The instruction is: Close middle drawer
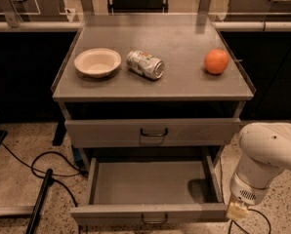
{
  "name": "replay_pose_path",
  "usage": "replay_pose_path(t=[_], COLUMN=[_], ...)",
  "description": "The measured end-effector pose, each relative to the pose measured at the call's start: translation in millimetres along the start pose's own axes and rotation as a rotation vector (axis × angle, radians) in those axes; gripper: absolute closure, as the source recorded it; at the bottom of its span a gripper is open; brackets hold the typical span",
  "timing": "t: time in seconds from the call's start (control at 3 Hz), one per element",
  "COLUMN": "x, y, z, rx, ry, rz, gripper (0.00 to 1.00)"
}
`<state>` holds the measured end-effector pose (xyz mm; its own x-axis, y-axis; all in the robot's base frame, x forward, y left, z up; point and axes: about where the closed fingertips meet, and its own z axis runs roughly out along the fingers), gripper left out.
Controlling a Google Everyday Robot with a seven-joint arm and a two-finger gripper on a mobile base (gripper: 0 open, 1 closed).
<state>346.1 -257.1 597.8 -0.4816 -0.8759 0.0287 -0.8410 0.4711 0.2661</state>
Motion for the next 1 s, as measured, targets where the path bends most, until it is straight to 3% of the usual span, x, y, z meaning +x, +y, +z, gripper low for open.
replay_pose_path(t=[0.33,0.67,1.0], x=[-6,-4,-3], y=[-6,-4,-3], z=[36,39,86], rx=[-0.047,-0.057,-0.113], ry=[0.007,0.000,0.029], rz=[0.009,0.015,0.082], gripper=[1.00,1.00,1.00])
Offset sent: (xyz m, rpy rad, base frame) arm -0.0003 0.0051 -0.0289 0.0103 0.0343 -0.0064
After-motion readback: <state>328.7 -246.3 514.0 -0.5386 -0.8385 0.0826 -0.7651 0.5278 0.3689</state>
